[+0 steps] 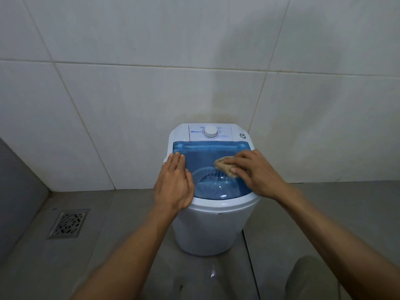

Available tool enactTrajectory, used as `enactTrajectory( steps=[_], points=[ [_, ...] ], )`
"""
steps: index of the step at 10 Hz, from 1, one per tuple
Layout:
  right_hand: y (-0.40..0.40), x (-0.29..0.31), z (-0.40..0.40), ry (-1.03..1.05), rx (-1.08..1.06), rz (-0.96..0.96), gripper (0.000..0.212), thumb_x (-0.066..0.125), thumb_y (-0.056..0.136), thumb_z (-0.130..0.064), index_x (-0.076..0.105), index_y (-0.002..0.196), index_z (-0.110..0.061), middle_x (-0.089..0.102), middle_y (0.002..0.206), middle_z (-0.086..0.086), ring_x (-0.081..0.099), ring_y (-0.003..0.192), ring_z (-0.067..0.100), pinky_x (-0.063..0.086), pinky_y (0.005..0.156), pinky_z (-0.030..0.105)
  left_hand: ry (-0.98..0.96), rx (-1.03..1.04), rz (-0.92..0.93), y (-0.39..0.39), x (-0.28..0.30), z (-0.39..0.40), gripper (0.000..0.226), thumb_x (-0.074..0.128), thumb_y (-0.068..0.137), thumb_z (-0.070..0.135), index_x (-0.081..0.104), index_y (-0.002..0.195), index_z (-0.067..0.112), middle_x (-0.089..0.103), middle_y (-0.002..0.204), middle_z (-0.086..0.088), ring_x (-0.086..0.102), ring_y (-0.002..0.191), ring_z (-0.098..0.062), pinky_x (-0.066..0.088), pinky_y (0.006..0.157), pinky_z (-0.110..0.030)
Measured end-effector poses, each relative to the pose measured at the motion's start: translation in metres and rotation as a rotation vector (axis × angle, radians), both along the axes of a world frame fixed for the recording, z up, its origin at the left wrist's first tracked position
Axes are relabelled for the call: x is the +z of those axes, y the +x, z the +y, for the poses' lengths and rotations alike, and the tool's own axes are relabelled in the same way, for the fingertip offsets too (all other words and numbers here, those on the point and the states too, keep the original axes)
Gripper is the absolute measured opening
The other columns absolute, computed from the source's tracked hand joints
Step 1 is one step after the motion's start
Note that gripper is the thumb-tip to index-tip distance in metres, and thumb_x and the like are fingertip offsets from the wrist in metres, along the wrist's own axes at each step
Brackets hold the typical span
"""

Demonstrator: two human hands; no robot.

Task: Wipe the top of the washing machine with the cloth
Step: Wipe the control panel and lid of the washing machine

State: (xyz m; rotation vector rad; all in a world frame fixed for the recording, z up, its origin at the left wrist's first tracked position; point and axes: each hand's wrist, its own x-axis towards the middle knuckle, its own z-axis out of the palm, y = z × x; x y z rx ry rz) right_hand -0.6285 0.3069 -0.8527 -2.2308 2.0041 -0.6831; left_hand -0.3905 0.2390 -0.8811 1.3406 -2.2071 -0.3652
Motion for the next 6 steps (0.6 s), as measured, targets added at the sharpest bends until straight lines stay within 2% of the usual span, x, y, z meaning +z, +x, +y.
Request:
enactTrajectory(
  steps=[1,2,4,6],
  points=[
    [0.004,-0.001,0.008,-0.076,0.012,0.020,0.023,0.062,0.095,-0.022,0.067,0.117,-0.024,0.062,0.107,-0.005,0.044,0.092,0.014,0.047,0.083,0.040,0.000,0.002,0.009,0.001,0.000,0.001,0.051,0.034,0.100,0.021,0.032,0.148,0.003,0.028,0.158,-0.013,0.021,0.147,-0.025,0.016,0.122,-0.037],
    [0.006,0.002,0.015,-0.041,0.107,0.153,0.024,0.060,0.096,-0.018,0.069,0.118,-0.023,0.061,0.109,0.001,0.049,0.091,0.021,0.049,0.074,0.039,0.001,-0.003,0.006,0.001,0.000,0.000,0.051,0.035,0.100,0.021,0.033,0.147,0.003,0.029,0.157,-0.014,0.022,0.147,-0.025,0.016,0.122,-0.038],
    [0.011,0.020,0.017,0.052,0.115,0.316,0.037,0.058,0.096,-0.014,0.064,0.125,-0.036,0.057,0.110,-0.003,0.049,0.093,0.021,0.051,0.065,0.043,0.007,0.000,0.006,0.001,0.000,0.000,0.051,0.034,0.100,0.022,0.032,0.148,0.004,0.028,0.158,-0.012,0.021,0.147,-0.024,0.015,0.122,-0.037],
    [0.028,0.046,0.007,0.229,0.102,0.482,0.053,0.049,0.095,-0.011,0.053,0.135,-0.047,0.050,0.114,-0.008,0.042,0.106,0.016,0.033,0.068,0.030,0.007,-0.004,0.007,0.002,0.002,0.001,0.051,0.035,0.100,0.022,0.031,0.148,0.004,0.028,0.158,-0.012,0.021,0.147,-0.024,0.014,0.121,-0.034]
  ],
)
